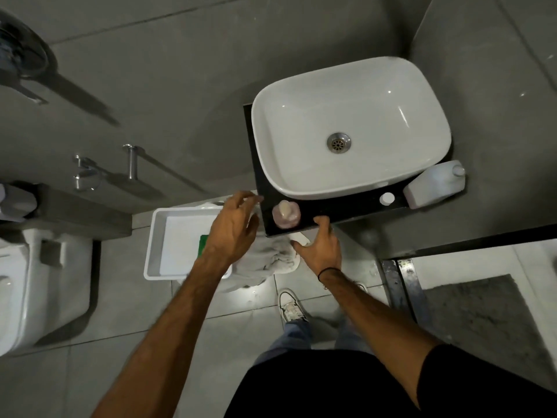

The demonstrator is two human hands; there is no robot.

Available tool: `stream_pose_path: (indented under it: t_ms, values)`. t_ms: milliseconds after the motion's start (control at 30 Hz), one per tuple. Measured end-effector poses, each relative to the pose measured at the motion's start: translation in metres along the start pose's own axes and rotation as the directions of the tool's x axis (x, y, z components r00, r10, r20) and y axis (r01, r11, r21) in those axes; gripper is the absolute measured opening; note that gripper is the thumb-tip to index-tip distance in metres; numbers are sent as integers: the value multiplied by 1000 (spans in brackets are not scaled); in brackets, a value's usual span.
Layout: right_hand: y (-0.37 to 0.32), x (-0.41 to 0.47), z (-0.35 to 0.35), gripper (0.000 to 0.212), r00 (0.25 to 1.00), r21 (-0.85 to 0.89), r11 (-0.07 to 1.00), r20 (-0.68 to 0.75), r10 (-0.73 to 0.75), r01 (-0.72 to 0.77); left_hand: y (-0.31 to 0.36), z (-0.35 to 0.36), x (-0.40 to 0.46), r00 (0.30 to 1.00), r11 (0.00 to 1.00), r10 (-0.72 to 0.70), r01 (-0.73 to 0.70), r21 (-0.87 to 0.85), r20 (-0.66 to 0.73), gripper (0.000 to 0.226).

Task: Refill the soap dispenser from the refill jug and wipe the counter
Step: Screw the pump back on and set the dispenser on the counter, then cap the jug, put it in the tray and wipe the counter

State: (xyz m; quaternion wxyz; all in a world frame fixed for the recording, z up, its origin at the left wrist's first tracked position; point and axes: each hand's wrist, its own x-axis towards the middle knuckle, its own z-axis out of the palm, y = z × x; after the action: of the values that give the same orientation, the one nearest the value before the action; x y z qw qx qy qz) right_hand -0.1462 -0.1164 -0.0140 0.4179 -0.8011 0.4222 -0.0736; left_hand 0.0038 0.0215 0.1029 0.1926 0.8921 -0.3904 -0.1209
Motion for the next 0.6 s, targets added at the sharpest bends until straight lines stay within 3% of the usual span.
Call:
stream_pose_path:
  t_ms: [100, 200, 300, 400, 500, 600]
  values:
    - [35, -7, -41, 68, 999, -29, 999, -45, 27, -28, 37, 0, 12, 988, 996, 69, -77, -50, -142, 28]
    - [70, 0, -91, 62, 985, -20, 995, -141, 98, -101, 87, 10, 31, 978, 980, 133, -155, -129, -160, 25]
    - [98, 19, -140, 63, 954, 35, 984, -241, 180, -177, 141, 41, 56, 969, 953, 242, -248, -174, -54, 26]
    - [117, 46, -180, 75, 917, 132, 968, -315, 244, -212, 182, 90, 81, 952, 951, 273, -245, -188, 139, 27]
    - [121, 77, -208, 90, 922, 225, 959, -307, 236, -170, 206, 146, 100, 926, 964, 260, -236, -120, 273, 37]
    - [122, 105, -222, 98, 932, 248, 961, -305, 195, -120, 218, 195, 113, 900, 961, 226, -269, 66, 372, 50]
